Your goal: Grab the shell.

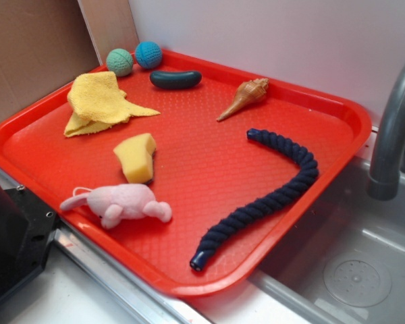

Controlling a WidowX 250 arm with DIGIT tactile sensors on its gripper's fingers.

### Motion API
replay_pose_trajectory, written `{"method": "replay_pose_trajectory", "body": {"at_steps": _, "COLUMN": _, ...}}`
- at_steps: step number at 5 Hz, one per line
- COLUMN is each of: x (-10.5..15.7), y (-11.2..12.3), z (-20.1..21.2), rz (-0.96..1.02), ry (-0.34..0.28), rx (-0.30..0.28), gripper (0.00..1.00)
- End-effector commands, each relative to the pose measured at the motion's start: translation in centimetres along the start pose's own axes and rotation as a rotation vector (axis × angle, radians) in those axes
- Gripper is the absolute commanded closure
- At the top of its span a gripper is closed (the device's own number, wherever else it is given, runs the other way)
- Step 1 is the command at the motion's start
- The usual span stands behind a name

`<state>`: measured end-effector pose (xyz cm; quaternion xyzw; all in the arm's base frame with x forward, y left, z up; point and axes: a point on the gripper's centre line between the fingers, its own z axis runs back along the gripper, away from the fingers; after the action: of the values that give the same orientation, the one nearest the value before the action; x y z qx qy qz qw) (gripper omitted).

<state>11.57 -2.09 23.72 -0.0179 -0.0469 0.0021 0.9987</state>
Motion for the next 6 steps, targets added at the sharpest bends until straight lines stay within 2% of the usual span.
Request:
{"method": "replay_pose_trajectory", "body": {"at_steps": 1, "x": 0.0, "y": 0.0, "z": 0.0, "rz": 0.000, "ry": 0.000, "rx": 0.000, "gripper": 0.00}}
{"method": "replay_pose_trajectory", "body": {"at_steps": 2, "x": 3.7, "y": -1.2, "z": -4.8, "rz": -0.106, "ry": -0.022, "rx": 0.005, "gripper": 0.00}}
{"method": "replay_pose_trajectory", "body": {"at_steps": 3, "x": 7.1, "y": -0.9, "z": -5.8, "rz": -0.060, "ry": -0.150, "rx": 0.002, "gripper": 0.00}}
{"method": "replay_pose_trajectory", "body": {"at_steps": 4, "x": 9.3, "y": -0.9, "z": -7.0, "rz": -0.063, "ry": -0.170, "rx": -0.014, "gripper": 0.00}}
{"method": "replay_pose_trajectory", "body": {"at_steps": 5, "x": 13.4, "y": -1.0, "z": -9.1, "rz": -0.043, "ry": -0.150, "rx": 0.084, "gripper": 0.00}}
{"method": "replay_pose_trajectory", "body": {"at_steps": 6, "x": 16.5, "y": -0.6, "z": -11.9, "rz": -0.075, "ry": -0.169, "rx": 0.062, "gripper": 0.00}}
